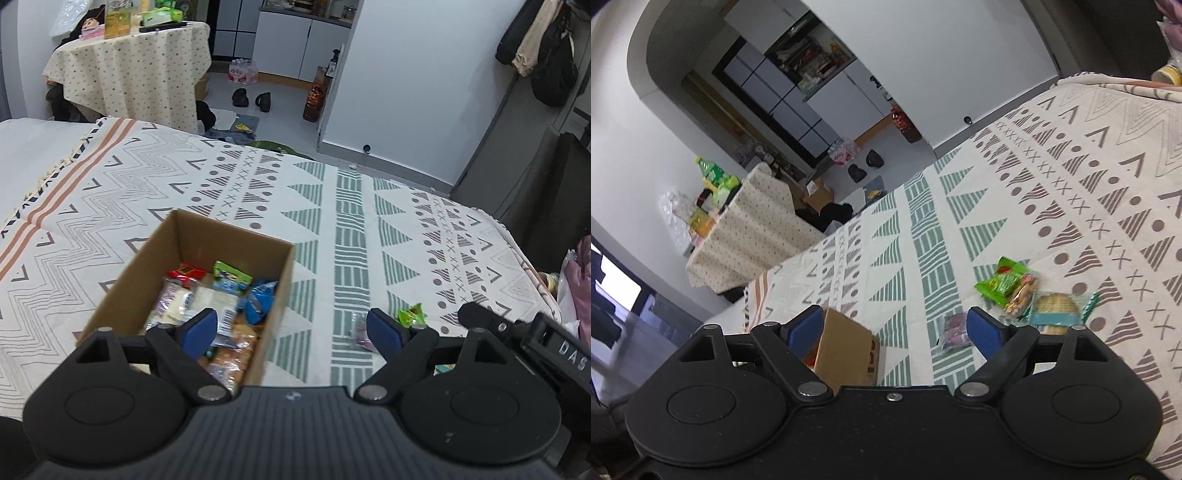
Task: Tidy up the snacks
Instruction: 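Withdraw both tools from the box toward the remaining snacks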
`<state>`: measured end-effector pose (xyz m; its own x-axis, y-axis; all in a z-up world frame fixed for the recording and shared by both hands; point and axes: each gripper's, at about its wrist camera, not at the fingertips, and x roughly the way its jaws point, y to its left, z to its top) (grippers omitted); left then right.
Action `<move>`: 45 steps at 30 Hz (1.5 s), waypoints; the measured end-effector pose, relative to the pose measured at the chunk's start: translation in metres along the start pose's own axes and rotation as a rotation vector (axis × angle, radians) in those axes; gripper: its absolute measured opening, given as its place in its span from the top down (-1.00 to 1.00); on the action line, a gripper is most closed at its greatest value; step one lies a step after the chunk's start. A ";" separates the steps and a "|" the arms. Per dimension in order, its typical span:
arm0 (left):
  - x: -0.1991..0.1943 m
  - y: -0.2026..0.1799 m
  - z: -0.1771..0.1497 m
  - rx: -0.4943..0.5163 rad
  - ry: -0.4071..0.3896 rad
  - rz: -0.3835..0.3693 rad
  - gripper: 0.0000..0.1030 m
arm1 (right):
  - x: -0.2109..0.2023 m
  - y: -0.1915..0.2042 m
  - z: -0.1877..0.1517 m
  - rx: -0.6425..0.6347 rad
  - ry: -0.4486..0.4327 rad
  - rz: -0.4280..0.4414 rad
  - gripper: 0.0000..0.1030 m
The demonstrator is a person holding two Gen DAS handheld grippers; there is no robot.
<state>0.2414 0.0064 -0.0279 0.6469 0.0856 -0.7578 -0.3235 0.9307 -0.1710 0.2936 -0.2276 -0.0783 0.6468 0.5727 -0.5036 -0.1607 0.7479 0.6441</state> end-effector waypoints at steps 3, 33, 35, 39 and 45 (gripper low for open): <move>0.000 -0.014 -0.002 0.019 -0.003 -0.008 -0.69 | -0.007 -0.009 0.006 0.034 -0.020 0.009 -0.63; 0.073 -0.084 -0.015 0.042 0.088 -0.101 -0.69 | 0.004 -0.095 0.016 0.204 0.028 -0.067 -0.52; 0.084 -0.083 -0.016 0.031 0.101 -0.104 -0.69 | 0.011 -0.097 0.015 0.206 0.042 -0.069 -0.47; 0.107 -0.081 -0.018 0.026 0.121 -0.111 -0.68 | 0.028 -0.102 0.013 0.217 0.063 -0.079 -0.40; 0.141 -0.082 -0.017 0.026 0.162 -0.117 -0.62 | 0.051 -0.109 0.018 0.227 0.060 -0.085 -0.18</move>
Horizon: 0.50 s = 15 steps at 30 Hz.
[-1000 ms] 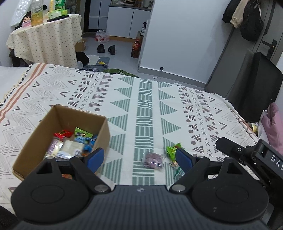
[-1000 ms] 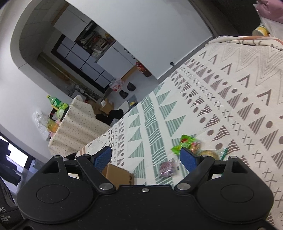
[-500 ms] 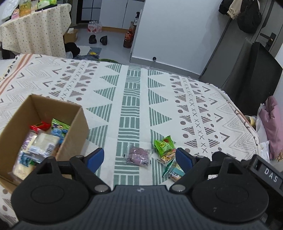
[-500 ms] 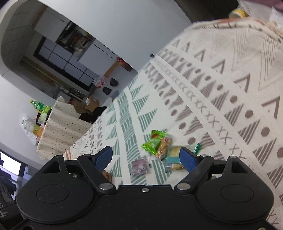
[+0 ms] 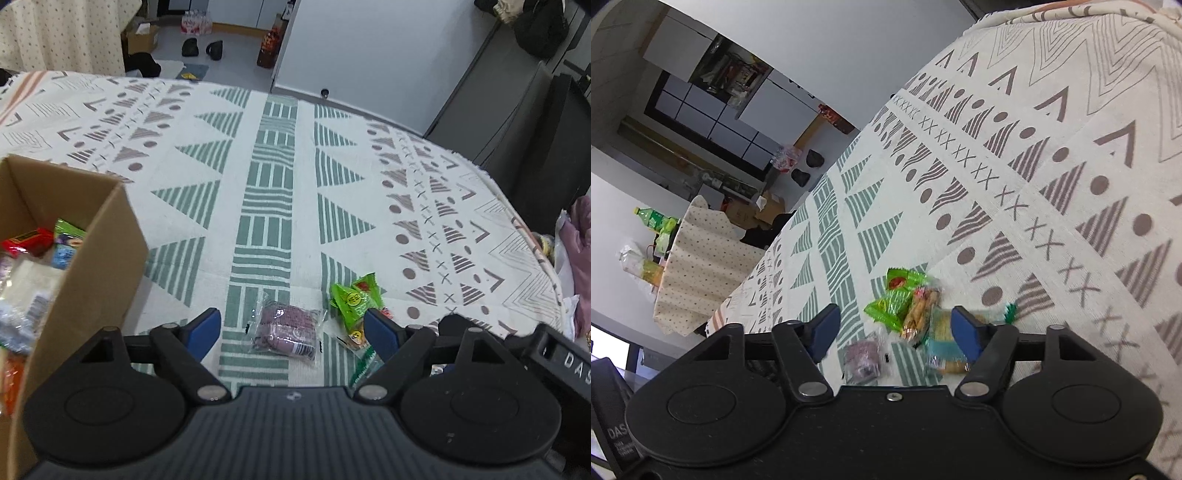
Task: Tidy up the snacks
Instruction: 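Withdraw both tools from the box toward the remaining snacks, then close left tool on purple pack while right tool grasps brown snack stick pack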
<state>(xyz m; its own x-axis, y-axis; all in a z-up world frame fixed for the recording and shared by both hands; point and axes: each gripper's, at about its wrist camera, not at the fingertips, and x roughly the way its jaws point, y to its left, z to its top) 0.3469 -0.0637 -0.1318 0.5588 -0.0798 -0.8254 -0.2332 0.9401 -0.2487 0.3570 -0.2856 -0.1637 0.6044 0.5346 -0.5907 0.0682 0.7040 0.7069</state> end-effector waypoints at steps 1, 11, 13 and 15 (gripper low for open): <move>0.005 0.001 0.000 -0.002 0.006 -0.003 -0.61 | 0.006 -0.001 0.001 0.002 0.002 0.001 -0.13; 0.050 0.003 0.003 -0.016 0.078 -0.014 -0.34 | 0.050 -0.005 0.005 -0.009 0.052 -0.059 0.00; 0.058 0.003 0.001 -0.030 0.098 -0.009 -0.27 | 0.057 -0.007 0.004 -0.011 0.068 -0.080 0.03; 0.063 0.004 0.000 -0.035 0.099 0.002 -0.23 | 0.063 -0.011 0.003 -0.003 0.073 -0.087 0.11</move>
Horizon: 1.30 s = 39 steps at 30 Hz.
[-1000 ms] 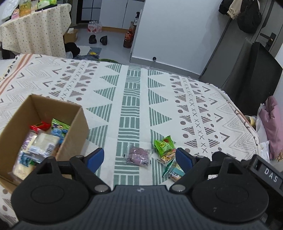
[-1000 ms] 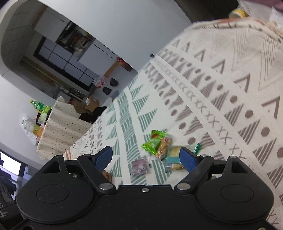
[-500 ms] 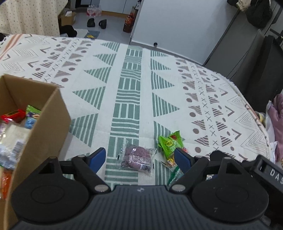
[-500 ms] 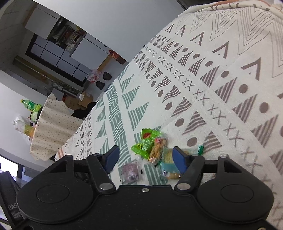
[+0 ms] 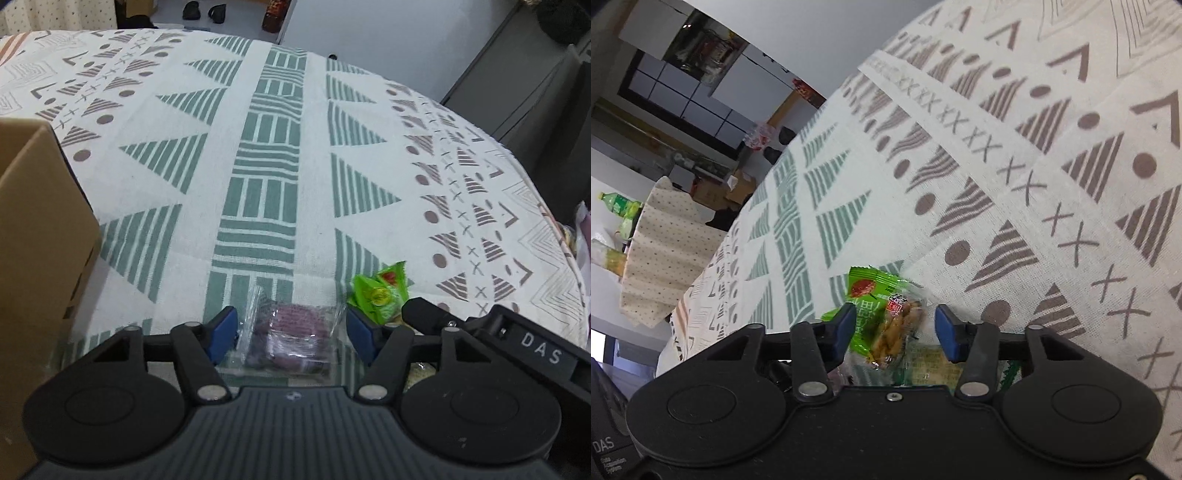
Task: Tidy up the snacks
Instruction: 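Close left tool on purple pack while right tool grasps brown snack stick pack, then carry purple pack and brown snack pack over the box and open both tools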
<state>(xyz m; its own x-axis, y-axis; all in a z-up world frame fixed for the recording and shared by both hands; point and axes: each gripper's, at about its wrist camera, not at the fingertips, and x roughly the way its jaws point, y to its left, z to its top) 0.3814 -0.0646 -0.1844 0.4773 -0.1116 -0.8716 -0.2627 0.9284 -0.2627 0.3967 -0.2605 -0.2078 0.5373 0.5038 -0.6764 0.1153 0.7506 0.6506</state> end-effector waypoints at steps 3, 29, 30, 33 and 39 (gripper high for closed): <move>0.002 -0.001 0.001 0.011 -0.012 0.016 -0.16 | 0.004 0.005 -0.002 -0.032 0.000 -0.009 0.29; -0.076 -0.003 -0.001 0.043 -0.138 0.060 0.27 | -0.038 0.024 -0.001 -0.050 -0.053 0.083 0.63; -0.079 -0.002 -0.001 0.042 -0.146 0.064 0.27 | -0.040 0.026 -0.001 -0.053 -0.058 0.089 0.63; -0.090 0.002 0.000 0.037 -0.162 0.079 0.27 | -0.048 0.032 -0.002 -0.060 -0.074 0.109 0.64; -0.121 0.008 0.003 0.028 -0.219 0.096 0.27 | -0.063 0.045 -0.004 -0.084 -0.097 0.143 0.64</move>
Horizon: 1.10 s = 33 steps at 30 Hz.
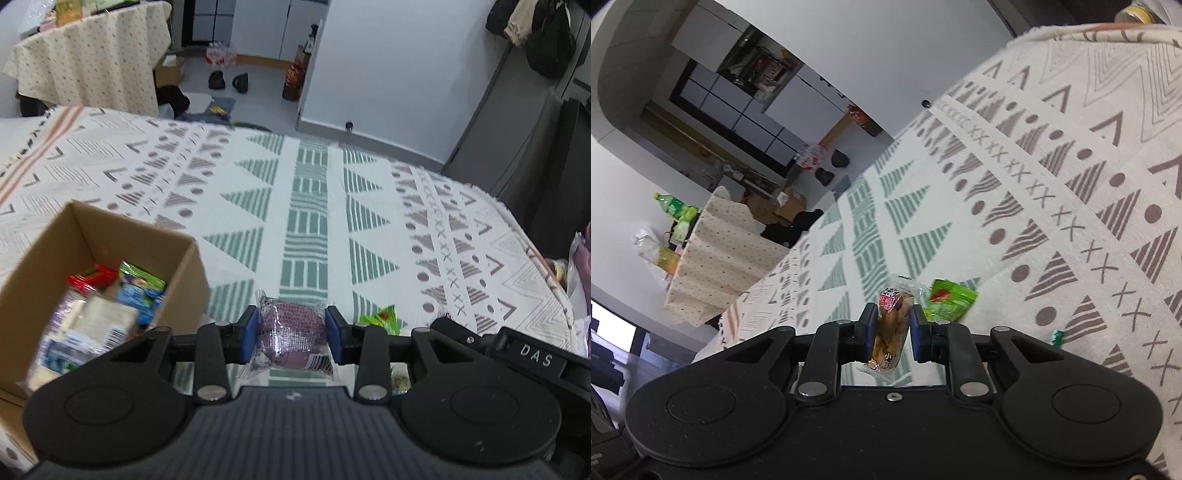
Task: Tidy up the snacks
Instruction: 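Carry purple pack and brown snack pack over the box and open both tools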
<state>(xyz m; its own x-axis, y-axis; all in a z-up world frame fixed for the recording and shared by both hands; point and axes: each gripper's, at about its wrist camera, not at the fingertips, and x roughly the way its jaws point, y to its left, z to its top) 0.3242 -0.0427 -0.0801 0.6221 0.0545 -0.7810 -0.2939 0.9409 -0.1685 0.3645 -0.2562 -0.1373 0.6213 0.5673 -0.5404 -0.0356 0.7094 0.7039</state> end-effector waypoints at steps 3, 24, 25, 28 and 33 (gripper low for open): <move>-0.014 0.005 0.003 -0.010 -0.026 0.010 0.27 | -0.005 0.010 -0.002 -0.022 -0.009 0.013 0.64; -0.081 0.081 0.010 -0.097 -0.120 0.070 0.27 | -0.017 0.089 -0.038 -0.219 -0.032 0.062 0.64; -0.084 0.086 0.010 -0.104 -0.122 0.073 0.27 | -0.017 0.092 -0.040 -0.224 -0.031 0.064 0.64; -0.091 0.101 0.009 -0.126 -0.125 0.082 0.27 | -0.017 0.104 -0.046 -0.243 -0.025 0.068 0.64; -0.104 0.126 0.008 -0.149 -0.138 0.091 0.27 | -0.012 0.123 -0.058 -0.274 -0.008 0.082 0.64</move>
<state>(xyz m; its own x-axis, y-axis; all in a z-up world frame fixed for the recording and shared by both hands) 0.2288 0.0728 -0.0155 0.6782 0.1918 -0.7094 -0.4513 0.8705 -0.1961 0.3070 -0.1516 -0.0712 0.6135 0.6251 -0.4827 -0.2958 0.7485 0.5934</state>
